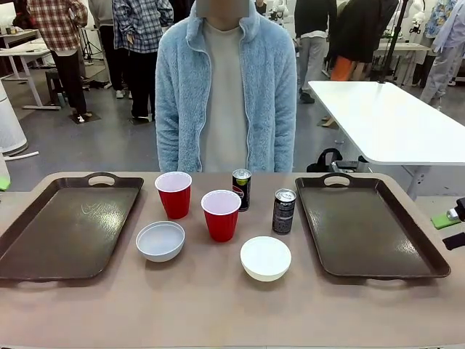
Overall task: Prepare tableware on both trays.
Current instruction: Pick up a Picnic Bowl from the table and place it on a Handle tray.
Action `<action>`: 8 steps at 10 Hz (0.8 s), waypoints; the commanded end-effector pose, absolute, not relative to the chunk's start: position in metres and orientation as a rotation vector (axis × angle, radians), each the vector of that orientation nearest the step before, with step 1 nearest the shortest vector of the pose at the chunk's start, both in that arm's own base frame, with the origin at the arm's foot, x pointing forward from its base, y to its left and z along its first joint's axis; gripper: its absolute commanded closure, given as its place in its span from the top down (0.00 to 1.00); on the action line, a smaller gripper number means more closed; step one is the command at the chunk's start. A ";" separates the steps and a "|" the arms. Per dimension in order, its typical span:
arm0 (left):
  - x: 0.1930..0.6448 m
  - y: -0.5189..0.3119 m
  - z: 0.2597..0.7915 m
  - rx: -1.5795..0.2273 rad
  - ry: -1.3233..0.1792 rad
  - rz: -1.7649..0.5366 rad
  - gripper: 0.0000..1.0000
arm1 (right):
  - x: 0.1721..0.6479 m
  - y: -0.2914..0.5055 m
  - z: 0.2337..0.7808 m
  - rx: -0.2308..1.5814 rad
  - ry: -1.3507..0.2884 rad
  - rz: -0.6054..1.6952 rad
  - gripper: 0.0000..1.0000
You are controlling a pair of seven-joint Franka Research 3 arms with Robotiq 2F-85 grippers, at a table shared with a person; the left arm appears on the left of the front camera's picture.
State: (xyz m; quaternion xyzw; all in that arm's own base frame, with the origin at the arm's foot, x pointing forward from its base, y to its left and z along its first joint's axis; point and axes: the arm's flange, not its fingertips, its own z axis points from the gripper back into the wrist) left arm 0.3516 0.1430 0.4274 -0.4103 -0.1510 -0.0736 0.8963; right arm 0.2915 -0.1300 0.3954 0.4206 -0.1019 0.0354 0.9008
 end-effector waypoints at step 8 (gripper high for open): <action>0.346 0.121 0.443 -0.843 -0.300 -0.118 1.00 | 0.283 -0.136 0.402 0.859 -0.212 0.055 1.00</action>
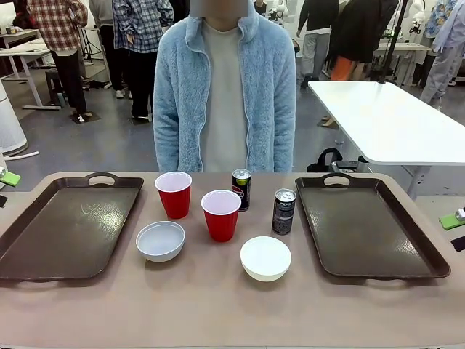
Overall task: Prepare tableware on both trays.
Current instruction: Pick up a Picnic Bowl from the table and place it on a Handle tray.
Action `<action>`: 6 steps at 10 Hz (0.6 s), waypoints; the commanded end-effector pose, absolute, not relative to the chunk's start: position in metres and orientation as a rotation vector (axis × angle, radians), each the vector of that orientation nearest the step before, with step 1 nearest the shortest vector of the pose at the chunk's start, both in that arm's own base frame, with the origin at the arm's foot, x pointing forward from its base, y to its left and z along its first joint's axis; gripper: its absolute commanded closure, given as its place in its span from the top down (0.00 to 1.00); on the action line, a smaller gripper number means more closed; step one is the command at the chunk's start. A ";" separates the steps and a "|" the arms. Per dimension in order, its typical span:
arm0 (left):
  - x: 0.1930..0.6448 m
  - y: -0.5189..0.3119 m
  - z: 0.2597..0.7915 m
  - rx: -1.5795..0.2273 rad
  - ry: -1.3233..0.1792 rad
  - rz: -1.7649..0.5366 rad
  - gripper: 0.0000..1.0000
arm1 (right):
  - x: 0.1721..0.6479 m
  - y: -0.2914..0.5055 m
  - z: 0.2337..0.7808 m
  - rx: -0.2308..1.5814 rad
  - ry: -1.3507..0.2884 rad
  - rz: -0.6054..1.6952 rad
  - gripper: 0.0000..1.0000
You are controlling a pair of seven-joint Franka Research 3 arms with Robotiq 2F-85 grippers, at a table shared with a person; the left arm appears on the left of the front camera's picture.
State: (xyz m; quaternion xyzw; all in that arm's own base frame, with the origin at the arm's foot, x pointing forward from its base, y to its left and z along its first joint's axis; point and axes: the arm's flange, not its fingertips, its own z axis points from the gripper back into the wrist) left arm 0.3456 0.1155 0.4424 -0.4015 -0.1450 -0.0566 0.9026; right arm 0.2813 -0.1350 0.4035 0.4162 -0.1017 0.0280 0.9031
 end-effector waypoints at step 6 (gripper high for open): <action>0.346 0.121 0.443 -0.843 -0.300 -0.118 1.00 | 0.283 -0.136 0.402 0.859 -0.212 0.055 1.00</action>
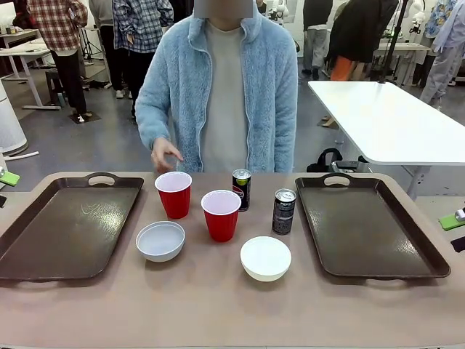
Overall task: Prepare tableware on both trays.
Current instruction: Pick up a Picnic Bowl from the table and place it on a Handle tray.
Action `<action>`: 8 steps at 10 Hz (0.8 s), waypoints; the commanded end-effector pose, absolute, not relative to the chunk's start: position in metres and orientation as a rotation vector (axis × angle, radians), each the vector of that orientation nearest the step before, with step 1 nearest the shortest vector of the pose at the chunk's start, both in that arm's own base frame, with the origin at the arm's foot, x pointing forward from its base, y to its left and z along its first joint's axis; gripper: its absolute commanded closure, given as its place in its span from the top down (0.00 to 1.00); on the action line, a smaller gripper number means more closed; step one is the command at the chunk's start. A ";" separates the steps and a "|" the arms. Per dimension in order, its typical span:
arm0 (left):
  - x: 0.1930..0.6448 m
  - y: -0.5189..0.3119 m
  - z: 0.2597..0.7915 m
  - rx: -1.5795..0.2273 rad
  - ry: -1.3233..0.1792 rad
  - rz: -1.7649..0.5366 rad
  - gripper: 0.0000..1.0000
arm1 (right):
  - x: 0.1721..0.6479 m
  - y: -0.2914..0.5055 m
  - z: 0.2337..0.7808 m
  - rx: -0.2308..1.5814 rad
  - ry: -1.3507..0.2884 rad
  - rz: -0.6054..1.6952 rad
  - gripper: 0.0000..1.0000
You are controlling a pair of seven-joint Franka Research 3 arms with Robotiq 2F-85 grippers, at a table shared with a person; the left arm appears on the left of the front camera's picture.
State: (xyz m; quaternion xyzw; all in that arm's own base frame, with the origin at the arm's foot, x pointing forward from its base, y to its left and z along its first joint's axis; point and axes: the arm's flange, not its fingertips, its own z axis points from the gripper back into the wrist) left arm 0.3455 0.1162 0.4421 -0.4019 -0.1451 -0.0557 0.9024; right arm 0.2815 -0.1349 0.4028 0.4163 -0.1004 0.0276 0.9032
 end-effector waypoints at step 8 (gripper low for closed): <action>0.346 0.121 0.443 -0.843 -0.300 -0.118 1.00 | 0.310 -0.086 0.432 0.702 -0.097 0.058 1.00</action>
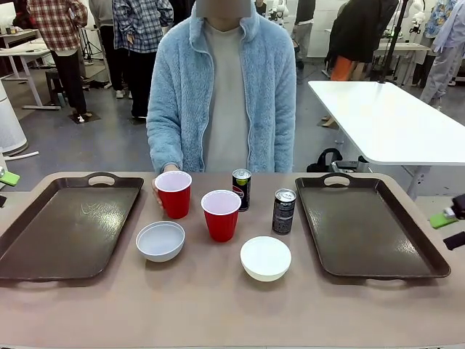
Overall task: Prepare tableware on both trays.
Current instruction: Pick up a Picnic Bowl from the table and place it on a Handle tray.
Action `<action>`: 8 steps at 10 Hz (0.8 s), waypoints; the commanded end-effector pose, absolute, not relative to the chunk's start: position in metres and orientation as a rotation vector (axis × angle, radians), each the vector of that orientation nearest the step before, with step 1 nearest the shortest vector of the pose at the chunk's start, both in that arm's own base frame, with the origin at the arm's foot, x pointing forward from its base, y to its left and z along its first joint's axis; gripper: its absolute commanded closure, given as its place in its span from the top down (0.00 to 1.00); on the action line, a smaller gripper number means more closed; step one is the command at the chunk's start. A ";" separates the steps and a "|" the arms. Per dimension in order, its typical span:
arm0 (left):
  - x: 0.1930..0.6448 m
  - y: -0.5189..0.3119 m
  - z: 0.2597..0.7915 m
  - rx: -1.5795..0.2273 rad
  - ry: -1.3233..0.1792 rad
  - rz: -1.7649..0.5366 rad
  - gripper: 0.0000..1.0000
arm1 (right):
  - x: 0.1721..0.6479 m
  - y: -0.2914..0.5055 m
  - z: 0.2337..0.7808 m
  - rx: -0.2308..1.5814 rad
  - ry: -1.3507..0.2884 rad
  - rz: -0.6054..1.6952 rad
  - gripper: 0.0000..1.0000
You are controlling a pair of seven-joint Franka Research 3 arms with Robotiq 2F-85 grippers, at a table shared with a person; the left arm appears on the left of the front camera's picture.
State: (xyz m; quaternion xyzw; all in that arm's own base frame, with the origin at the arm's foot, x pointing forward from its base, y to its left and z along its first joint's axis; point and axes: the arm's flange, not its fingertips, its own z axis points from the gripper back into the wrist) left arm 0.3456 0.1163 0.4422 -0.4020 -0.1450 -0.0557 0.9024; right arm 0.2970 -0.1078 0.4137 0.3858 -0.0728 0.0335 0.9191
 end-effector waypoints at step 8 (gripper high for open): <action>0.346 0.121 0.443 -0.843 -0.300 -0.118 1.00 | 0.334 0.151 0.472 0.167 0.062 0.193 1.00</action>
